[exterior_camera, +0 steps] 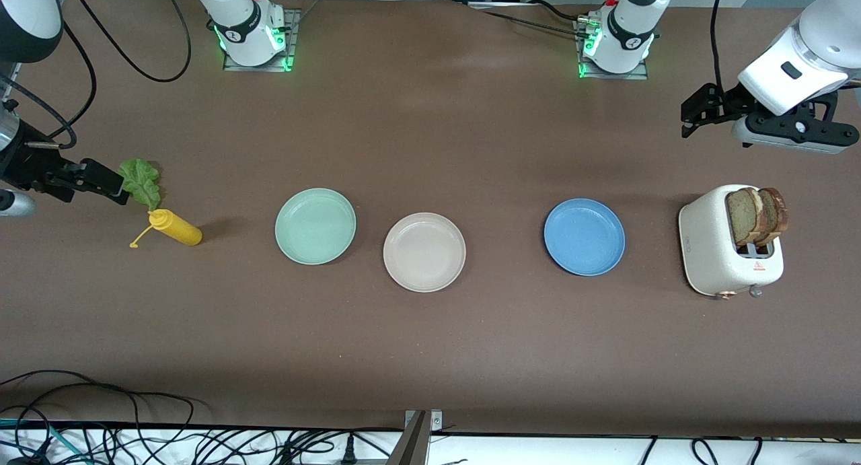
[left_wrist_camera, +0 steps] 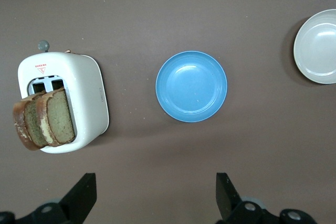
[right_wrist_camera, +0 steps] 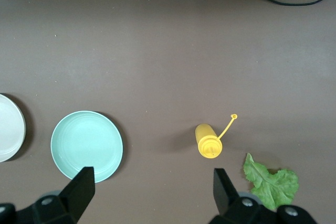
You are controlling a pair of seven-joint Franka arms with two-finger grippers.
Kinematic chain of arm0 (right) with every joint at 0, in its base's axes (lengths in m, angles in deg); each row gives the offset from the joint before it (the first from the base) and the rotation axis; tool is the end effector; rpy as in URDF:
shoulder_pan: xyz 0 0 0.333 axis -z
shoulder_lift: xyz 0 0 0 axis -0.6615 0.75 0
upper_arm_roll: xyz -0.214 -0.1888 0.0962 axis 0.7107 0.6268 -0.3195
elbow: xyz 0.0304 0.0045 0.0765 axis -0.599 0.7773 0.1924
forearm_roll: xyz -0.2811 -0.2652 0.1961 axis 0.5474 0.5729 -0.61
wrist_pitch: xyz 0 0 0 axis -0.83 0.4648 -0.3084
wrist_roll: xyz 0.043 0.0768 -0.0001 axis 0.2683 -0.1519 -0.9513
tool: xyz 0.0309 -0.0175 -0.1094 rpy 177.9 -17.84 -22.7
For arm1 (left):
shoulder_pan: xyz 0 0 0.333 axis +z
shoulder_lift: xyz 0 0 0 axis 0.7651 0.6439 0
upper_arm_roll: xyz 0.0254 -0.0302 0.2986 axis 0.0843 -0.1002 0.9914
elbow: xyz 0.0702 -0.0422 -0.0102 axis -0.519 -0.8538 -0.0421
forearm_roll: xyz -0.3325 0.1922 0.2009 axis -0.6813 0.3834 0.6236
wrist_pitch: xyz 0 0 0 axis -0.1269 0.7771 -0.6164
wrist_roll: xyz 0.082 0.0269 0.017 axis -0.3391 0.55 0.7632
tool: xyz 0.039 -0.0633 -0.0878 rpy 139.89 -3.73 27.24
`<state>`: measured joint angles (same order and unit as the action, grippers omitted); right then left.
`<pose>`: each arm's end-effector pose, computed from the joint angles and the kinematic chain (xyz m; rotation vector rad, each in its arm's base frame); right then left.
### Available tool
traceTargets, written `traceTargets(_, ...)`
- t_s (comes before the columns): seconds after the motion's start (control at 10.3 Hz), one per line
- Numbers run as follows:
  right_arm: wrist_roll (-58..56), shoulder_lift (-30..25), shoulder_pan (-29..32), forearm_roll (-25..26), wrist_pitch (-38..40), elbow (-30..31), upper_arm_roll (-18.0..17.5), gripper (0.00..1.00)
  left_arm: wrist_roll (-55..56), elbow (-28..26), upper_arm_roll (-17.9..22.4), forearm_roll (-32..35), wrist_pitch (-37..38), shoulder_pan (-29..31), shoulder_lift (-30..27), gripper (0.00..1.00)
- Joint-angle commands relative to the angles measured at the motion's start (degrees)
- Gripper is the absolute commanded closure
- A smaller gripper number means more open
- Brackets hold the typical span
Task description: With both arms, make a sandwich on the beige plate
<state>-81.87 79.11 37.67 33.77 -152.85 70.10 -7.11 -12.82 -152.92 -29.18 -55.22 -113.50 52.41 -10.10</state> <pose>0.6531 -0.0020 0.5424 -3.0921 0.0875 -0.1453 0.5756 -0.0822 0.5884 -3.1231 0.2471 0.0476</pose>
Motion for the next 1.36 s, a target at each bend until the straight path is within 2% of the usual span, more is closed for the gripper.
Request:
traceTargets(0.0,0.3,-0.4,0.3,-0.6,0.1,0.2,-0.2,0.0,0.8,1.4,0.1,0.7,0.7,-0.1,0.6,0.0)
traceTargets(1.26,1.2,-0.4,0.3,-0.7,-0.1,0.2,-0.1,0.0,0.9,1.6,0.0,0.8,0.5,-0.6,1.0,0.0)
